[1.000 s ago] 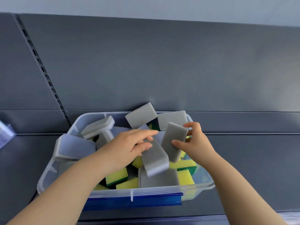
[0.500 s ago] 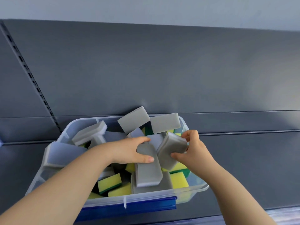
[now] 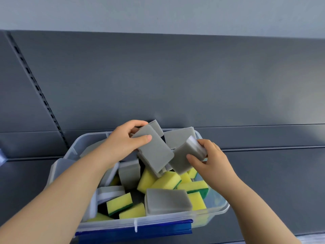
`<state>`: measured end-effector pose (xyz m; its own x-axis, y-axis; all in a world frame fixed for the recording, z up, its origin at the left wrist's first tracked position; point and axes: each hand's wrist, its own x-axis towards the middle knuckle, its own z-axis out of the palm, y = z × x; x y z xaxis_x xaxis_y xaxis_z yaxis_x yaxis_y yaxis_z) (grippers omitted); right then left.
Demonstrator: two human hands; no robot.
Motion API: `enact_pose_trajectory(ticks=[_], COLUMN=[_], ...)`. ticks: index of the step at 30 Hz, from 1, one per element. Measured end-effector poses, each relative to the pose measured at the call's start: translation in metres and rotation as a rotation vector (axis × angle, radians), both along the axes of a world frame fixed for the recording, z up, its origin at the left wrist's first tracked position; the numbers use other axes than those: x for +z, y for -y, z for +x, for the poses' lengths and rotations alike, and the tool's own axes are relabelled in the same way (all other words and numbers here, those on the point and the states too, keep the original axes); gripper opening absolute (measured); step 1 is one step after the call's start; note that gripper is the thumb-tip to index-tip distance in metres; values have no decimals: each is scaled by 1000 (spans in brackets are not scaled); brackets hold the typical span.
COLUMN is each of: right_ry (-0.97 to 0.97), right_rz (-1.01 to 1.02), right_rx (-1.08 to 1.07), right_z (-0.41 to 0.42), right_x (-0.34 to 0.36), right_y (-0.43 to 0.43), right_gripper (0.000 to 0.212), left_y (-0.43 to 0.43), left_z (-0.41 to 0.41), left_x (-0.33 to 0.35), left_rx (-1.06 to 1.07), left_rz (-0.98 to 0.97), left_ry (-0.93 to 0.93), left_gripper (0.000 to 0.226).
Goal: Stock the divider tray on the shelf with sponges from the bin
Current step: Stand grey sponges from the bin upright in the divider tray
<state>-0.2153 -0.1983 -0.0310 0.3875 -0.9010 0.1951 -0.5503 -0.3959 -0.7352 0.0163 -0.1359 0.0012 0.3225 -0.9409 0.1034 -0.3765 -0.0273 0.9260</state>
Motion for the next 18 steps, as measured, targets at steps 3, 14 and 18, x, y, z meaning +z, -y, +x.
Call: enact_pose_trajectory(ticks=[3, 14, 18], right_ry=[28, 159, 202], right_rz=[-4, 72, 90], right_rx=[28, 228, 282], right_z=[4, 12, 14], right_x=[1, -3, -7], right_y=[1, 10, 4], right_gripper=[36, 33, 32], left_y=[-7, -62, -86], left_z=[0, -20, -26], left_x=[1, 13, 10], left_rx=[44, 283, 348], left_rz=[5, 11, 20], left_ry=[14, 187, 207], left_gripper=[30, 45, 46])
